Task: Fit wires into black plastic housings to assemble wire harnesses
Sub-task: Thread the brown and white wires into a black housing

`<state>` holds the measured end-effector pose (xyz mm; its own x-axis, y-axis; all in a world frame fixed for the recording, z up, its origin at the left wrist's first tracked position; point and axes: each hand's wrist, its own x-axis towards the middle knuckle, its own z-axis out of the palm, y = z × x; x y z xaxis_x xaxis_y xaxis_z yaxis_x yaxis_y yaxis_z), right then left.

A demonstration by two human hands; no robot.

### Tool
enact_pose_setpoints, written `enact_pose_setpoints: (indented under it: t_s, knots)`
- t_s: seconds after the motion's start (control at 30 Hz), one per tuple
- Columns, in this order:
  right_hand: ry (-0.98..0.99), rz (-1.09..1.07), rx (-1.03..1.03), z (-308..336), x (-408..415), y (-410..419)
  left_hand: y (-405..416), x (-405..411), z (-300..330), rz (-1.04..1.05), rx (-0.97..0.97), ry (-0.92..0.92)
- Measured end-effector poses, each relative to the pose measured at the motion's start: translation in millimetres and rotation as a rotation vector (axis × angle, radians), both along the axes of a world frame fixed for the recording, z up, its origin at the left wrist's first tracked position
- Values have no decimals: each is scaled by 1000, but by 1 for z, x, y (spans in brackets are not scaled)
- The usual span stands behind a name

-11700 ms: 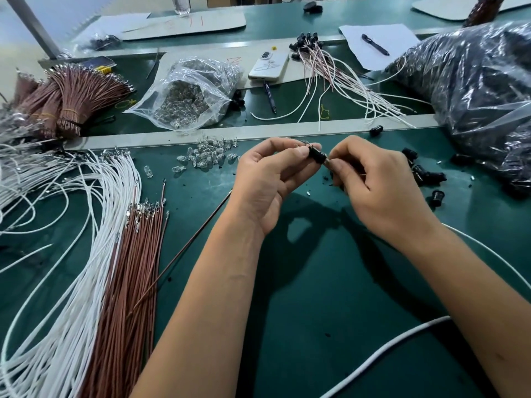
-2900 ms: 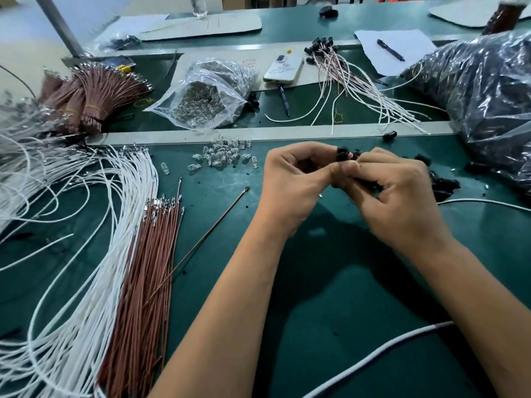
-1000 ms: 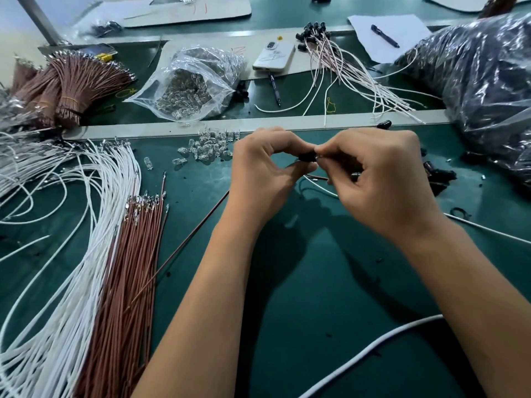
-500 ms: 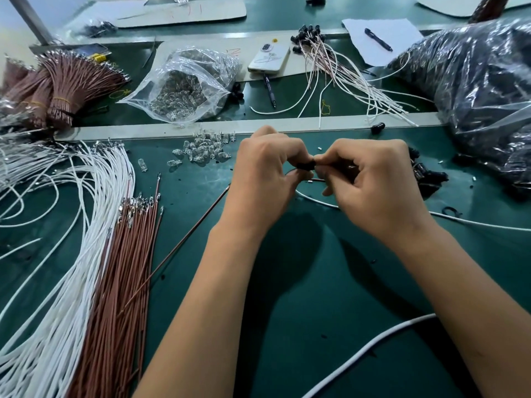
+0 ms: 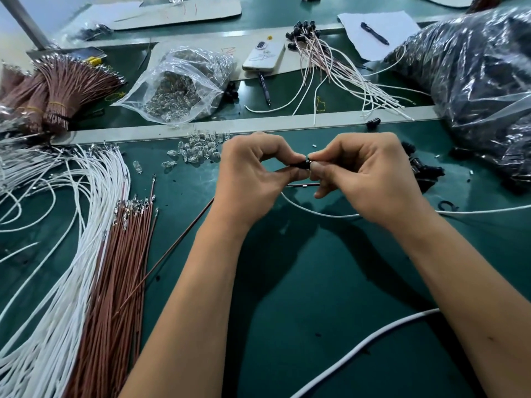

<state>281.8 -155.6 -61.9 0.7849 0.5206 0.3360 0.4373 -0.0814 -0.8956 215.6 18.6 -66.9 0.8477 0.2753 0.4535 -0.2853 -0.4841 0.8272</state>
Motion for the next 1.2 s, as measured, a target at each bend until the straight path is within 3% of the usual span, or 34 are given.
enact_pose_setpoints:
  t_s: [0.23,0.43,0.53,1.2]
  knots:
    - [80,30,8,-1,-1,-1,-1,2,0,12,98,27]
    - [305,89,185,3,0,-2,-4,1,-1,-74,-220,16]
    - [388,50,251,2,0,0,-4,2,-3,-67,-279,27]
    - [165,-16,186,0,-1,3,-17,5,0,-18,-380,18]
